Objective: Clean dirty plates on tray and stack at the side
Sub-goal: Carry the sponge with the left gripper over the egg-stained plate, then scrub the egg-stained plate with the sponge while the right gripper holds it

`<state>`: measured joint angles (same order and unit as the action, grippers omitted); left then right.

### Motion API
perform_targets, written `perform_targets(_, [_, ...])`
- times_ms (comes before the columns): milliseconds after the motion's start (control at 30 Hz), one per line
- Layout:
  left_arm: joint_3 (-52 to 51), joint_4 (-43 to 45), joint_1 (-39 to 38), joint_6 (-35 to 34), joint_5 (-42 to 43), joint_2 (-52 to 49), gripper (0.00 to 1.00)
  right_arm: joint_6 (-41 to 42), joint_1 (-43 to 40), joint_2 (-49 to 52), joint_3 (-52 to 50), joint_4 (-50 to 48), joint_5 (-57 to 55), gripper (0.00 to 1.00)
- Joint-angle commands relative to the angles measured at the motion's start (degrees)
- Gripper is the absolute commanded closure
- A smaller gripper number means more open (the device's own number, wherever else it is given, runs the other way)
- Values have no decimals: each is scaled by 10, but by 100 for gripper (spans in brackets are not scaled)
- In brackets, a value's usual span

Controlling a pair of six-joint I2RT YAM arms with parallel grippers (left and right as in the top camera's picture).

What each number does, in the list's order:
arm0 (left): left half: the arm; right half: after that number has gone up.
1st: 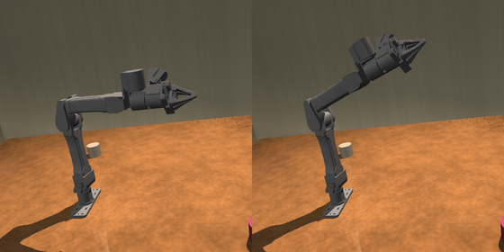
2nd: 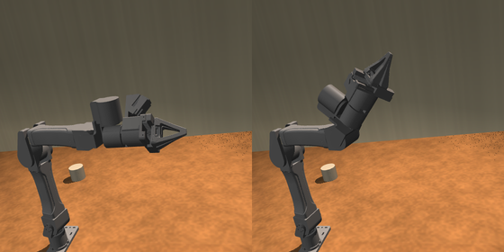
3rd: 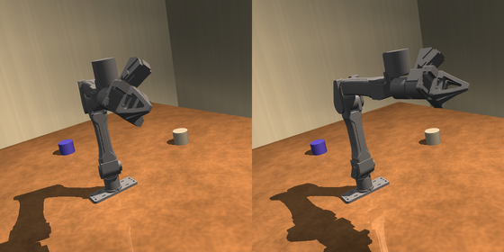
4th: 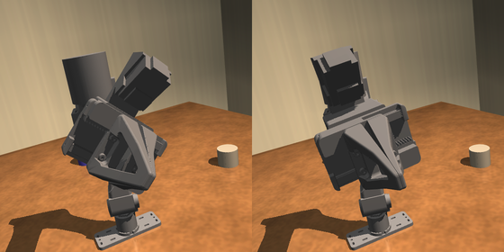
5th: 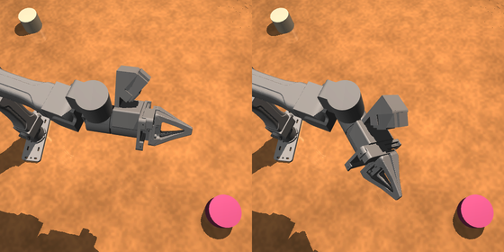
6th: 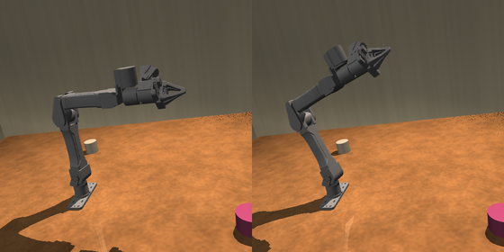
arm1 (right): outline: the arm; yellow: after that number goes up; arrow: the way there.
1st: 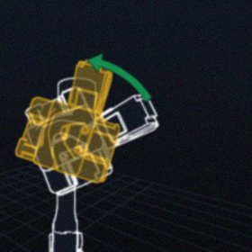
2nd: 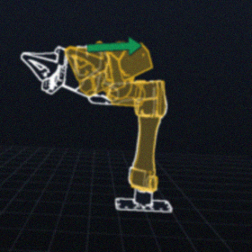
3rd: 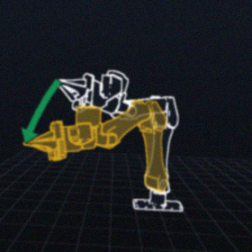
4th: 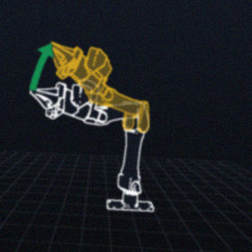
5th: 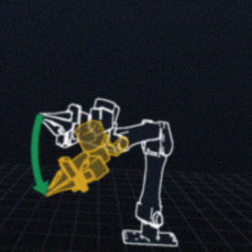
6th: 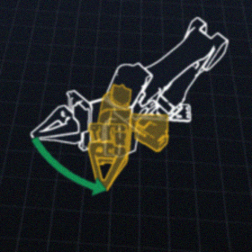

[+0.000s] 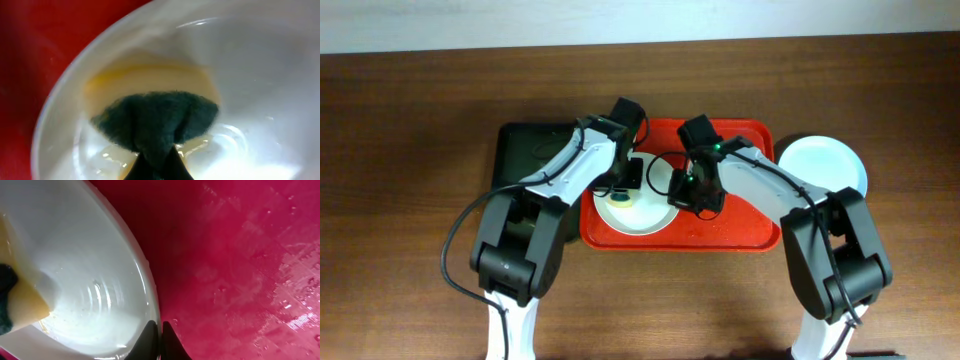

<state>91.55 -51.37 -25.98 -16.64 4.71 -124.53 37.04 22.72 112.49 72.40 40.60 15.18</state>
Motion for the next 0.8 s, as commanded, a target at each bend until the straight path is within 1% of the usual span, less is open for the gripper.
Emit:
perform_targets(0, [-4,1,-4,118,212,-56,100,-10,5,14,-33,-12,11,96])
perform_targets(33, [3,-8,1,129,233,-53,100,-24,5,14,-32,-16,19,96])
perform_targets(100, [20,-29,15,131,257,-39,100,-64,4,14,-32,-30,53,96])
perform_targets(200, [48,-52,46,131,254,3,100,-68,4,14,-32,-33,61,96])
perform_targets(300, [54,-60,69,130,221,46,100,-68,-5,13,-22,-7,61,96])
perform_targets(433, [54,-71,79,98,126,86,100,-93,-26,0,9,40,61,89])
perform_targets(500, [54,-74,79,98,99,88,100,-101,-30,-8,21,49,61,83])
perform_targets(533, [52,-77,79,98,89,88,100,-107,-30,-14,26,50,61,66])
perform_targets(600, [48,-81,79,98,87,87,100,-114,-30,-18,30,49,60,48])
perform_targets(633, [46,-81,79,98,87,87,100,-113,-30,-18,30,48,58,43])
perform_targets(700, [43,-81,79,98,87,87,100,-114,-32,-18,30,47,51,42])
perform_targets(733, [41,-81,79,98,87,87,100,-118,-35,-18,30,47,52,44])
perform_targets(767, [40,-81,79,98,87,87,100,-118,-37,-18,30,47,52,50])
